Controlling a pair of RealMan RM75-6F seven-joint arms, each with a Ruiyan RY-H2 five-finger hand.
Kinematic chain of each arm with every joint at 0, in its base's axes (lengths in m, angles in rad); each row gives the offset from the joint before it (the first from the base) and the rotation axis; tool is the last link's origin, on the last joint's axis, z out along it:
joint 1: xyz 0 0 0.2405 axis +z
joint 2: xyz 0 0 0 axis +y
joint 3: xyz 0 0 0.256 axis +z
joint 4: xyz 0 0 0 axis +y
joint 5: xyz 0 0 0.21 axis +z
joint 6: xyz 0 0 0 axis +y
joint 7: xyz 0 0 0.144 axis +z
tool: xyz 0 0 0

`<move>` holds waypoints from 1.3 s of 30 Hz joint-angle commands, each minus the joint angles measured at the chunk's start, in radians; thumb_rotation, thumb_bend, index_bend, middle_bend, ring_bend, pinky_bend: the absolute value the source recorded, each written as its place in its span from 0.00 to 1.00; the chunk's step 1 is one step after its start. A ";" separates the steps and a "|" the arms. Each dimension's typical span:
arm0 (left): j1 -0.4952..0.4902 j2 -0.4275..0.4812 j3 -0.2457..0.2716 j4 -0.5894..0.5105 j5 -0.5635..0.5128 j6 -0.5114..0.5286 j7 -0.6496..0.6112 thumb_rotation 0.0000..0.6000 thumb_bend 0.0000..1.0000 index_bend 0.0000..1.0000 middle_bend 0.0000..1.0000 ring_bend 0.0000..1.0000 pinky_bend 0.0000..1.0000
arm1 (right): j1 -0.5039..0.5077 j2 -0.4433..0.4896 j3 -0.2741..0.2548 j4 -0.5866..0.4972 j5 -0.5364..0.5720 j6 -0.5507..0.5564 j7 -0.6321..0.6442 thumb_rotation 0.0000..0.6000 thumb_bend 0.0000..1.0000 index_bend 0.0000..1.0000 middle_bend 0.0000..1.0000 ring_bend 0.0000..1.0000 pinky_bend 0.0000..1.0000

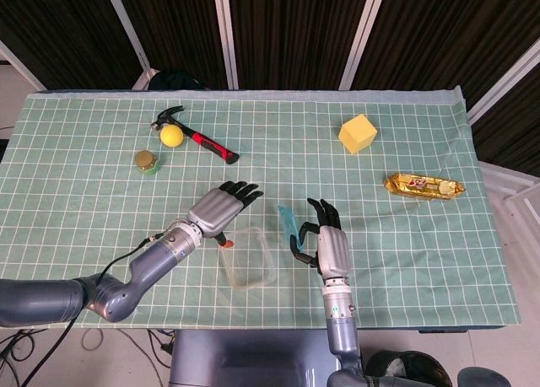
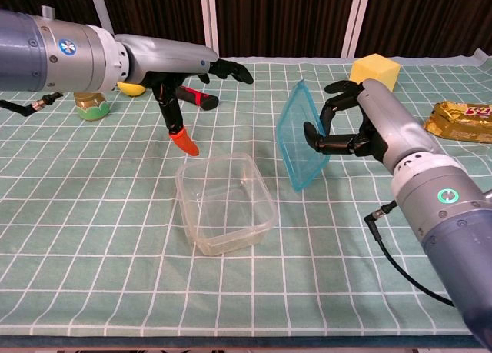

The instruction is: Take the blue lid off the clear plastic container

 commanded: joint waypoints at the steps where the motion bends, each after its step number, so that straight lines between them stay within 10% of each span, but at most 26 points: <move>1: 0.013 0.015 0.004 -0.012 0.015 0.001 -0.008 1.00 0.00 0.00 0.00 0.00 0.10 | 0.004 -0.001 0.006 0.003 0.003 0.000 -0.005 1.00 0.52 0.74 0.16 0.00 0.00; 17: 0.104 0.123 -0.006 -0.060 0.086 0.044 -0.074 1.00 0.00 0.00 0.00 0.00 0.10 | 0.032 0.077 0.105 0.069 0.076 -0.037 -0.043 1.00 0.52 0.75 0.16 0.00 0.00; 19: 0.116 0.133 -0.010 -0.064 0.090 0.052 -0.085 1.00 0.00 0.00 0.00 0.00 0.10 | 0.034 0.097 0.120 0.077 0.101 -0.046 -0.059 1.00 0.52 0.68 0.16 0.00 0.00; 25: 0.144 0.154 -0.013 -0.078 0.103 0.064 -0.094 1.00 0.00 0.00 0.00 0.00 0.10 | 0.031 0.162 0.167 0.054 0.245 -0.084 -0.158 1.00 0.52 0.01 0.00 0.00 0.00; 39: 0.216 0.212 -0.013 -0.145 0.129 0.130 -0.081 1.00 0.00 0.00 0.00 0.00 0.10 | -0.005 0.334 0.190 -0.035 0.375 -0.059 -0.250 1.00 0.52 0.00 0.00 0.00 0.00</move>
